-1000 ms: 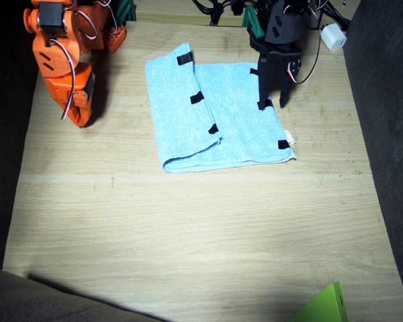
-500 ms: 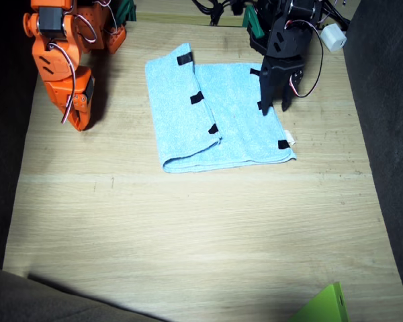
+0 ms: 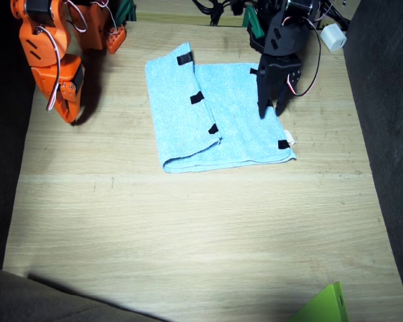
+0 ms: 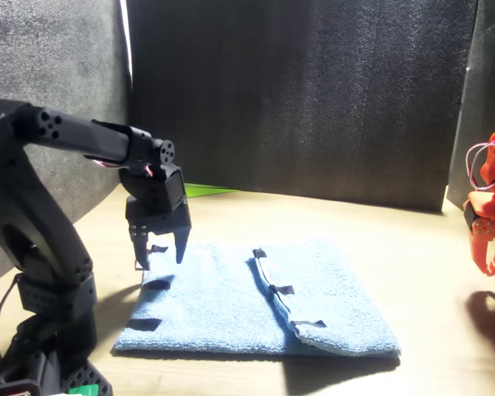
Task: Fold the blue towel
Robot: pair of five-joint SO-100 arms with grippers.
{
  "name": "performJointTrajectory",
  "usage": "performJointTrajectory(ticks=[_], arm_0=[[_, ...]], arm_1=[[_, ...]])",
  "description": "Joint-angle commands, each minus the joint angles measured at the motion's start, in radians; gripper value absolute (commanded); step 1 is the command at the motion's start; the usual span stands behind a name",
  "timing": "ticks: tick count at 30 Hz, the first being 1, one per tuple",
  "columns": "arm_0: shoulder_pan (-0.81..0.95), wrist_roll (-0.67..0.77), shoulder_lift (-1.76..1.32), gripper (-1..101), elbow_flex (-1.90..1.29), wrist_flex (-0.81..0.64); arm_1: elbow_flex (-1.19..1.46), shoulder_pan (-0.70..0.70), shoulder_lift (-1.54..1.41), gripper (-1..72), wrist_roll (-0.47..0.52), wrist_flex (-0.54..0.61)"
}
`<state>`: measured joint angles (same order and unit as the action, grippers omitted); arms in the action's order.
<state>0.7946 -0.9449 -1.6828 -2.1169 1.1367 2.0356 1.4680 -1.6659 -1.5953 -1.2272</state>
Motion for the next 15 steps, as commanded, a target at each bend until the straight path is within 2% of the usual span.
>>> performJointTrajectory(ticks=[1,6,10,13,14,15], arm_0=[[0.04,-0.02,0.038,27,0.06,0.031],[0.032,-0.061,0.094,20,0.103,0.066],[0.046,-0.081,0.124,23,0.124,0.107],[0.071,-0.095,0.141,21,0.13,0.12],[0.075,-0.101,0.153,18,0.14,0.13],[0.084,-0.106,0.164,4,0.15,0.13]], arm_1=[[-0.02,-0.009,-0.046,0.5,0.0,-0.015],[-0.018,-0.008,-0.012,0.5,-0.015,0.009],[-0.021,-0.003,-0.003,0.5,-0.029,0.025],[-0.026,-0.006,0.003,0.6,-0.035,0.026],[-0.028,-0.008,0.009,0.9,-0.035,0.026],[-0.029,-0.009,0.018,1.2,-0.034,0.026]])
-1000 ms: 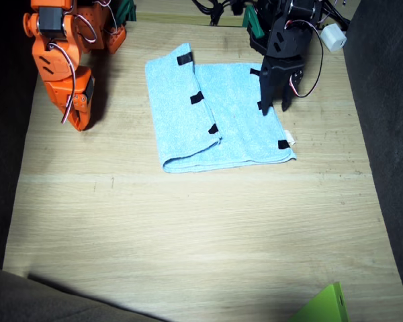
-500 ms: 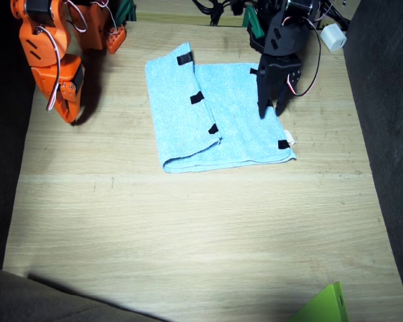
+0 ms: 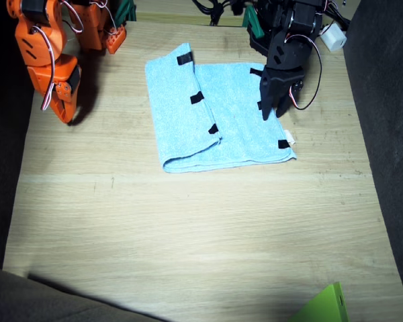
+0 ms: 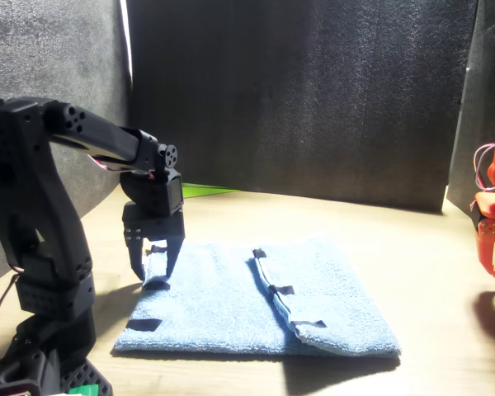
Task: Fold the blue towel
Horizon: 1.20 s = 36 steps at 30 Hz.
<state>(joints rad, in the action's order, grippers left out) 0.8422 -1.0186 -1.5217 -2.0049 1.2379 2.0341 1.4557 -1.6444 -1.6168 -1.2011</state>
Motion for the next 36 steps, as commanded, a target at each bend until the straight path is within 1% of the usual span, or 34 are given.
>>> performJointTrajectory(ticks=[1,8,14,18,23,31,36], arm_0=[[0.046,-0.034,0.02,0,0.051,0.041],[0.061,-0.035,0.137,0,0.149,0.109],[0.017,-0.034,0.123,0,0.198,0.123],[-0.028,-0.031,0.129,0,0.319,0.175],[-0.078,-0.044,0.23,0,0.511,0.247],[-0.114,-0.046,0.357,-1,0.672,0.318],[-0.137,-0.043,0.423,-1,0.836,0.417]], arm_1=[[-0.029,0.002,0.006,1.2,-0.012,0.0],[-0.043,-0.003,0.026,1.0,-0.012,-0.006],[-0.043,0.021,0.057,0.9,-0.023,0.003],[-0.031,0.054,0.12,0.9,-0.04,0.041],[-0.025,0.086,0.124,0.6,-0.061,0.043],[-0.017,0.081,0.126,0.8,-0.052,0.048],[-0.017,0.084,0.127,0.9,-0.052,0.049]])
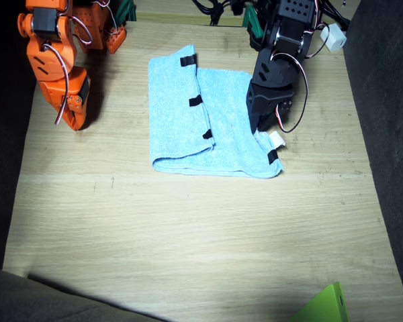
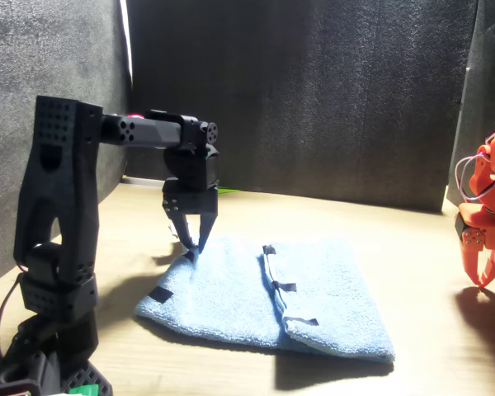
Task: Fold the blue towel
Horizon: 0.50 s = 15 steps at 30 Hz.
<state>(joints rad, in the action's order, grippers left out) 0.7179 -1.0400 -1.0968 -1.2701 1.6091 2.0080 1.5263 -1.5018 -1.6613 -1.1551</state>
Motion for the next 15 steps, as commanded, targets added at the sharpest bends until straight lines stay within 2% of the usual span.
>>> performJointTrajectory(ticks=[1,15], arm_0=[[-0.015,-0.023,0.003,-1,0.13,0.06],[-0.14,-0.032,0.103,-1,0.492,0.193]], arm_1=[[0.009,0.014,-0.015,0.9,-0.008,0.003],[-0.002,0.017,0.002,1.3,-0.012,0.0]])
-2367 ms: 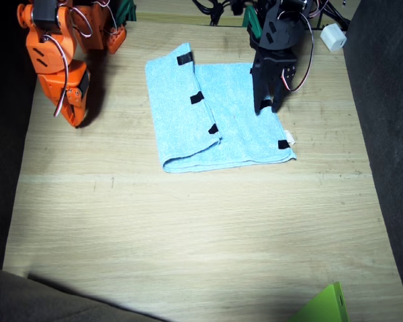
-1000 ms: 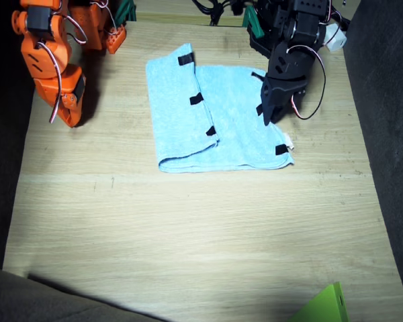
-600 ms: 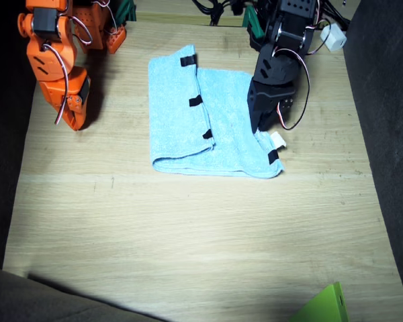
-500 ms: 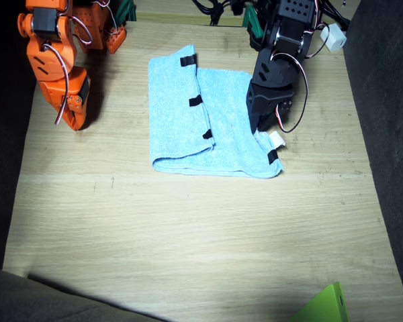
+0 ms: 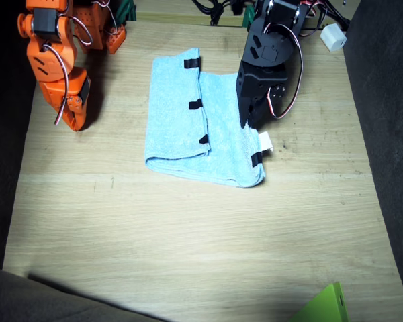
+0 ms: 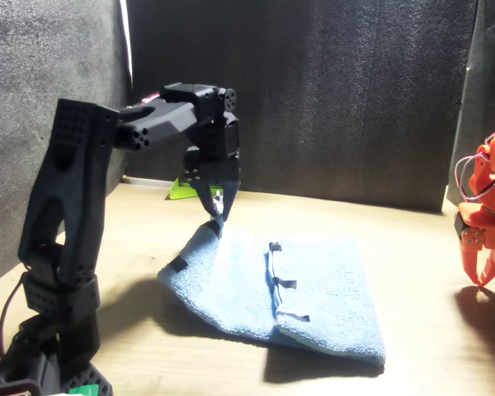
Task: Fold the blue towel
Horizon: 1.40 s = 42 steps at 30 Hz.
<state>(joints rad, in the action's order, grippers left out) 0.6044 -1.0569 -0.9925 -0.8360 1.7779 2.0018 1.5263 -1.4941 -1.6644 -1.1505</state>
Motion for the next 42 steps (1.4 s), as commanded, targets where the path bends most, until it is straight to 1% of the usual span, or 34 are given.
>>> performJointTrajectory(ticks=[1,4,7,9,11,23,30,42], arm_0=[[-0.037,-0.015,0.015,-1,0.078,0.032],[-0.066,-0.018,0.061,-1,0.14,0.055],[-0.095,-0.026,0.132,-1,0.261,0.12],[-0.115,-0.031,0.196,-1,0.387,0.186],[-0.133,-0.035,0.293,-1,0.586,0.278],[-0.206,-0.046,0.4,-1,0.821,0.282],[-0.276,-0.069,0.417,-1,0.831,0.282],[-0.334,-0.146,0.319,-1,0.825,0.282]], arm_1=[[0.005,0.018,-0.005,1.3,-0.012,-0.005],[0.005,0.02,-0.003,1.3,-0.015,-0.006],[0.005,0.02,-0.002,1.4,-0.017,-0.006],[0.005,0.02,-0.002,1.4,-0.018,-0.006],[0.003,0.02,0.0,1.5,-0.018,-0.006],[-0.003,0.032,0.012,1.8,-0.029,-0.011],[-0.003,0.037,0.017,1.8,-0.038,-0.014],[-0.014,0.035,0.032,2.1,-0.046,-0.018]])
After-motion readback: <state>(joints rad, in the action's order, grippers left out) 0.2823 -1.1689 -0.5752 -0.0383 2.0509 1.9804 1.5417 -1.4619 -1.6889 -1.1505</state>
